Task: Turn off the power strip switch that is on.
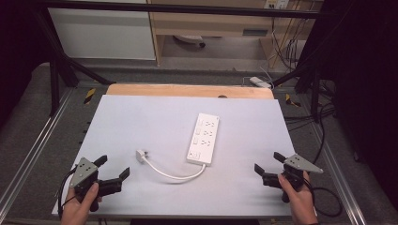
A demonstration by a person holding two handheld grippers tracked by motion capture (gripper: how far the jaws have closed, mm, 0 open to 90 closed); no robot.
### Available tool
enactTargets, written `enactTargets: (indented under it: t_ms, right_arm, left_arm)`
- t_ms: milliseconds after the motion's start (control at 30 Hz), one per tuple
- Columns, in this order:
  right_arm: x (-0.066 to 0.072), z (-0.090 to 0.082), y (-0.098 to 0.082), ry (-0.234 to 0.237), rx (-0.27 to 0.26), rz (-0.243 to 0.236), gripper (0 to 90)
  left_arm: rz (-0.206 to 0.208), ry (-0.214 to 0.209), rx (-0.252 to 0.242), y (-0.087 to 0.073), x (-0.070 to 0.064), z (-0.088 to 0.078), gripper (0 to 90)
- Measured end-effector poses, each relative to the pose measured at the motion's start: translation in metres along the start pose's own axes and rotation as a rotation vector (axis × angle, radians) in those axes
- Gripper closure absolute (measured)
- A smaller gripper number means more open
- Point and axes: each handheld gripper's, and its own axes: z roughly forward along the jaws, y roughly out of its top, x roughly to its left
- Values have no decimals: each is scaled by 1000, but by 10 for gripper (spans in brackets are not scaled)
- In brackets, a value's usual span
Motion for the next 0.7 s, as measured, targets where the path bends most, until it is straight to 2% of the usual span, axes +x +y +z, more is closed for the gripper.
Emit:
enactTargets:
  t_ms: [300,600,700]
  right_arm:
    - [2,-2,7,2,-46,-3,40]
    - [2,-3,10,-6,-45,4,32]
    - [3,-3,11,-23,-43,1,31]
  left_arm:
    - [1,-1,-1,0,0,0,45]
    - [-8,-6,-1,0,0,1,45]
    - [0,-4,0,0,1,-1,44]
